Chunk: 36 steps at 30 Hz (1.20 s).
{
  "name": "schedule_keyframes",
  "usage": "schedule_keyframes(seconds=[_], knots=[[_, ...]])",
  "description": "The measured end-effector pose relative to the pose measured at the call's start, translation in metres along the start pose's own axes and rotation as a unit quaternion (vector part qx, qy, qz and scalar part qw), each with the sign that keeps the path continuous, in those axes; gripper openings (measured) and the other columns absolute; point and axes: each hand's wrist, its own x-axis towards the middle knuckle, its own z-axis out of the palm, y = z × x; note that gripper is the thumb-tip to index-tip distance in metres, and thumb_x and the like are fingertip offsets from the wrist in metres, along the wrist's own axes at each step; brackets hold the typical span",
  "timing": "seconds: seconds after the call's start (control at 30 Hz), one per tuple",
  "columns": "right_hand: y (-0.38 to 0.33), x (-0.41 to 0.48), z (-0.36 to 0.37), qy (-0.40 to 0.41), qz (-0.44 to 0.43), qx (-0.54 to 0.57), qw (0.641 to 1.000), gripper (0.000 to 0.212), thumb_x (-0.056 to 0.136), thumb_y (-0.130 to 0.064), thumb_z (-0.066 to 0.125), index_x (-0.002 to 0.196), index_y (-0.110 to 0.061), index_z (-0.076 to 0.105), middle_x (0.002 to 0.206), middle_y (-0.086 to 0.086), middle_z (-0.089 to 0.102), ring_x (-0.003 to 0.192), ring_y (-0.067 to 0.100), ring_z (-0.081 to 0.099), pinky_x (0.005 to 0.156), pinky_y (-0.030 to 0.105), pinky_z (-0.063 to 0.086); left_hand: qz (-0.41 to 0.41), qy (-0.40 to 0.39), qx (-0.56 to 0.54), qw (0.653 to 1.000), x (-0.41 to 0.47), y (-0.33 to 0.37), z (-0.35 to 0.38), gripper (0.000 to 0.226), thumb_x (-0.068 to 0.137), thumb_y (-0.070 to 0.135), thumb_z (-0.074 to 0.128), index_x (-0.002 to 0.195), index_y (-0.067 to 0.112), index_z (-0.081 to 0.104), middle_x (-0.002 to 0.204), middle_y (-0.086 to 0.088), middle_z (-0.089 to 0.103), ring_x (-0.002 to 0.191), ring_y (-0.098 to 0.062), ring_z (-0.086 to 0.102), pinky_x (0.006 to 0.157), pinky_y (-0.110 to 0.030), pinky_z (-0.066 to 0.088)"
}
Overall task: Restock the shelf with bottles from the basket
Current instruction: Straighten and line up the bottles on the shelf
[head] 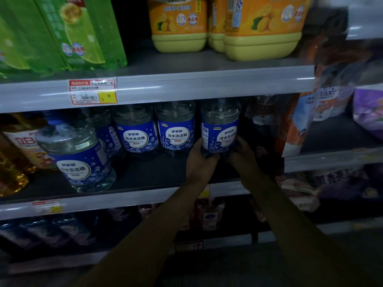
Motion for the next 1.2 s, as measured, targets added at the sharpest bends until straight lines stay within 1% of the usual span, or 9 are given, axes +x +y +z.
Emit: schedule_keyframes(seconds=[0.1,0.23,0.53,0.63,0.73,0.8,0.93,1.07,1.2], knots=[[-0.008,-0.008,0.000,0.006,0.014,-0.020,1.000,0.047,0.087,0.010,0.062,0.118,-0.025,0.060,0.100,-0.016,0.061,0.093,0.005,0.061,0.080,0.028,0.055,-0.011,-0.008,-0.003,1.000,0.002,-0.001,-0.007,0.051,0.092,0.011,0.071,0.139,0.027,0.058,0.116,0.017,0.067,0.106,-0.001,0.061,0.097,-0.027,0.053],[-0.013,-0.017,0.002,0.013,0.045,-0.041,0.998,0.061,0.083,0.014,0.056,0.133,-0.021,0.053,0.102,-0.005,0.063,0.086,0.010,0.061,0.070,0.027,0.054,-0.033,-0.006,0.003,0.999,0.000,-0.003,-0.017,0.053,0.087,0.020,0.077,0.136,0.028,0.061,0.123,0.013,0.071,0.113,-0.006,0.064,0.104,-0.043,0.054],[-0.010,-0.035,0.007,0.012,0.079,-0.040,0.996,0.052,0.069,0.008,0.067,0.119,-0.008,0.065,0.113,0.011,0.072,0.103,0.028,0.068,0.082,0.043,0.061,-0.014,-0.007,0.050,0.999,-0.023,-0.002,-0.038,0.046,0.089,0.022,0.080,0.129,0.022,0.057,0.123,0.009,0.069,0.110,-0.010,0.065,0.081,-0.014,0.049],[-0.013,-0.036,0.006,0.022,0.098,-0.005,0.995,0.021,0.073,-0.006,0.074,0.093,-0.008,0.071,0.099,0.013,0.074,0.096,0.031,0.071,0.091,0.052,0.059,-0.002,-0.027,0.114,0.993,-0.025,-0.001,-0.051,0.047,0.087,0.041,0.080,0.123,0.026,0.053,0.119,0.010,0.071,0.106,-0.010,0.068,0.091,-0.033,0.057],[-0.016,-0.032,0.000,0.013,0.081,-0.080,0.993,0.022,0.077,-0.012,0.075,0.099,-0.008,0.071,0.099,0.009,0.075,0.093,0.027,0.071,0.080,0.038,0.060,-0.002,-0.046,0.181,0.982,-0.020,0.000,-0.065,0.052,0.079,0.060,0.081,0.111,0.032,0.052,0.108,0.012,0.074,0.099,-0.010,0.070,0.088,-0.041,0.060],[-0.016,-0.030,0.000,0.003,0.048,-0.113,0.992,0.040,0.073,-0.010,0.076,0.112,-0.007,0.068,0.105,0.008,0.074,0.097,0.025,0.071,0.073,0.032,0.058,-0.007,-0.057,0.152,0.987,-0.019,0.001,-0.068,0.055,0.077,0.054,0.085,0.117,0.031,0.055,0.113,0.011,0.073,0.104,-0.008,0.069,0.093,-0.042,0.059],[-0.022,-0.027,0.014,-0.025,-0.004,-0.035,0.999,0.082,0.072,0.005,0.078,0.144,-0.019,0.049,0.131,0.005,0.066,0.116,0.025,0.065,0.096,0.046,0.057,0.014,-0.077,0.088,0.993,-0.016,0.004,-0.063,0.067,0.080,0.029,0.088,0.138,0.022,0.055,0.128,0.010,0.069,0.115,-0.005,0.066,0.103,-0.038,0.056],[-0.027,-0.022,0.020,-0.008,-0.025,0.020,0.999,0.087,0.072,0.015,0.079,0.148,-0.012,0.046,0.140,0.014,0.061,0.127,0.033,0.059,0.104,0.054,0.051,0.031,-0.077,0.032,0.996,-0.008,0.010,-0.060,0.076,0.079,0.018,0.088,0.146,0.017,0.052,0.136,0.003,0.067,0.122,-0.010,0.065,0.100,-0.035,0.057],[-0.028,-0.020,0.017,-0.014,-0.045,-0.012,0.999,0.086,0.063,-0.002,0.092,0.141,-0.010,0.056,0.134,0.012,0.066,0.122,0.031,0.064,0.101,0.054,0.054,0.067,-0.101,0.036,0.992,-0.009,0.013,-0.060,0.062,0.090,0.005,0.076,0.146,0.014,0.052,0.128,0.016,0.064,0.111,0.012,0.063,0.089,-0.010,0.052]])
